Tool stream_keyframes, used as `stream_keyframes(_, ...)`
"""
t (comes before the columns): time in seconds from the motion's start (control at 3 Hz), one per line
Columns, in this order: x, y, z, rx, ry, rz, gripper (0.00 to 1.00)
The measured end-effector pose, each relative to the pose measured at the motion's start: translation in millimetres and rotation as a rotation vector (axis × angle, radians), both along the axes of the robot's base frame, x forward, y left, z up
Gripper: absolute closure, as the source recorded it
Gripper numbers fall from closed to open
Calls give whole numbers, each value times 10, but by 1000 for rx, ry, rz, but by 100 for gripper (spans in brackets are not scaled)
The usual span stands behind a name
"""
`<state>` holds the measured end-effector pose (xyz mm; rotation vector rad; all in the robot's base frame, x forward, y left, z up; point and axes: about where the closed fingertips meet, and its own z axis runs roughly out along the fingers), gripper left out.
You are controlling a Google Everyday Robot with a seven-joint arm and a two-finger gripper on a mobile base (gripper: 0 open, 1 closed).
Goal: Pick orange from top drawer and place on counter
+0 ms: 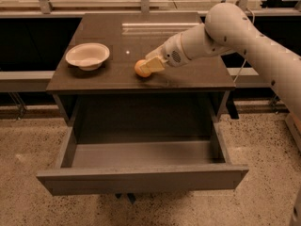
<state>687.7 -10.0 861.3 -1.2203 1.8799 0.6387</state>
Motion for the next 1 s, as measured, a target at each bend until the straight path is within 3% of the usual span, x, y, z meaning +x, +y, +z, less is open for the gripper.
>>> stream_keyframes(0.33,-3,14,-51,-3,2,0,6)
stream_keyframes(0.67,-42,-205,-11,54,-45,-20,0)
stream_keyframes(1.0,-44,-224,-11,54,-48,-21,0)
